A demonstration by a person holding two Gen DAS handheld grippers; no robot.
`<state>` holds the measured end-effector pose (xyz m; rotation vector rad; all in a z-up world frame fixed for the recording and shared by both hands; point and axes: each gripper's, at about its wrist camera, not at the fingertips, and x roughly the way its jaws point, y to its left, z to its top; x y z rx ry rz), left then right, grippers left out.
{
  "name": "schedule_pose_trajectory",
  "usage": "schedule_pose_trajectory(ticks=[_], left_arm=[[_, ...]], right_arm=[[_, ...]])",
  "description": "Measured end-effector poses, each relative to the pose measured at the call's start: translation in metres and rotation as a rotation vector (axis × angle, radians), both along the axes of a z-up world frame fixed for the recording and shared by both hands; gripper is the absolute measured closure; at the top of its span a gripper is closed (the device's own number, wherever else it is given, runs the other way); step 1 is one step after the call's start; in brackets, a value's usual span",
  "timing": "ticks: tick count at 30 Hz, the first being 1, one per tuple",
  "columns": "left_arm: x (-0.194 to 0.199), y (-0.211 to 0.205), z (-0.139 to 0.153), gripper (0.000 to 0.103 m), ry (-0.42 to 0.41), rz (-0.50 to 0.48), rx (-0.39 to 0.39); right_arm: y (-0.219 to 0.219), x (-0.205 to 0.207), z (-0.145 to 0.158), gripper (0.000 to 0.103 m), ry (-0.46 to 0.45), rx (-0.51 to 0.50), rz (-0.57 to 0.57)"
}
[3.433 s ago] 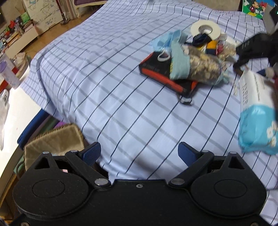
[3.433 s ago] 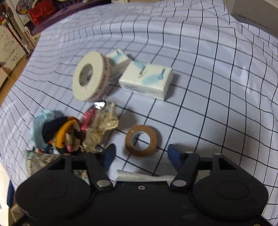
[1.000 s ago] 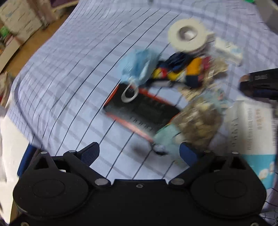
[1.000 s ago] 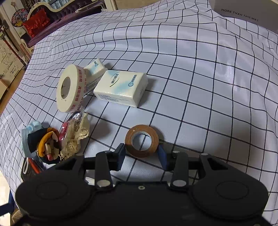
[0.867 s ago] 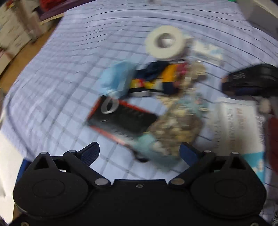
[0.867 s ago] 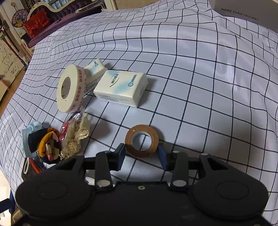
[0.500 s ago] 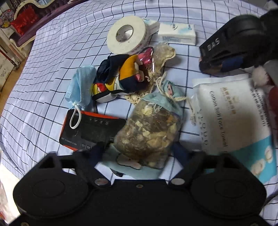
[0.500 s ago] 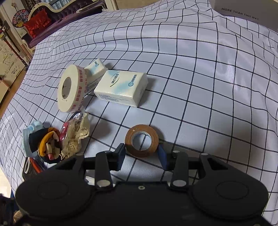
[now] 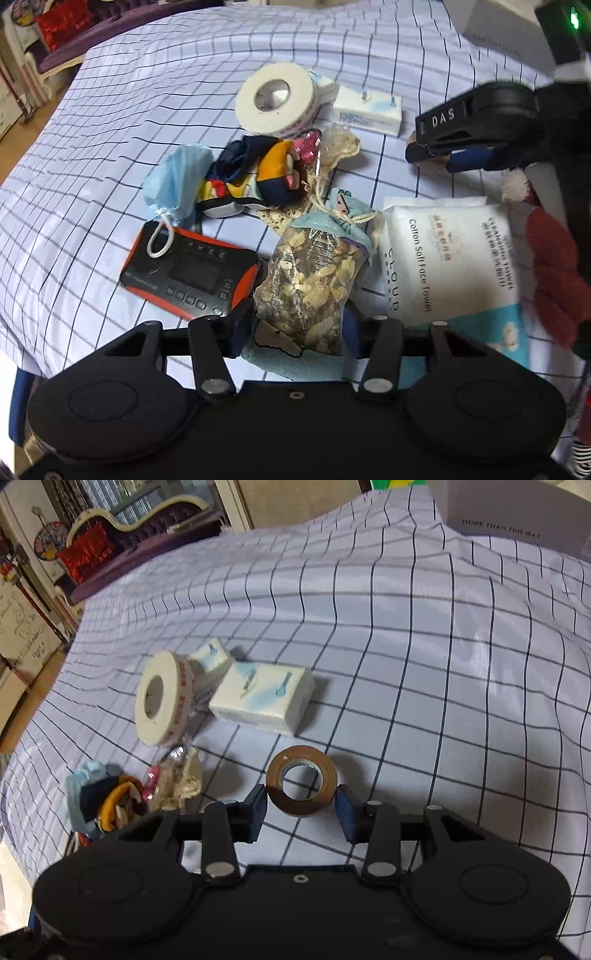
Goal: Organize soft objects
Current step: 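Grasp the mesh nut bag with the left tool and carry it to the basket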
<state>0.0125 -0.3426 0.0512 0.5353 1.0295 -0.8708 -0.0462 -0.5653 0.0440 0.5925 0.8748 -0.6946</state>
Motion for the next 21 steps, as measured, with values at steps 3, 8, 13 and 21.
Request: schedule_pose_trajectory(ticks=[3, 8, 13, 21], left_arm=[[0.003, 0.014, 0.01, 0.054, 0.014, 0.039, -0.029], [0.012, 0.05, 0.021, 0.054, 0.053, 0.149, -0.041], [0.021, 0.104, 0.019, 0.054, 0.061, 0.278, -0.021], [0.039, 0.206, -0.01, 0.054, 0.11, 0.537, 0.04]], right_arm=[[0.002, -0.001, 0.003, 0.063, -0.007, -0.013, -0.001], [0.002, 0.003, -0.005, 0.063, 0.02, -0.006, -0.006], [0.005, 0.008, -0.012, 0.063, 0.05, -0.023, -0.006], [0.025, 0.014, -0.022, 0.063, 0.089, -0.082, 0.013]])
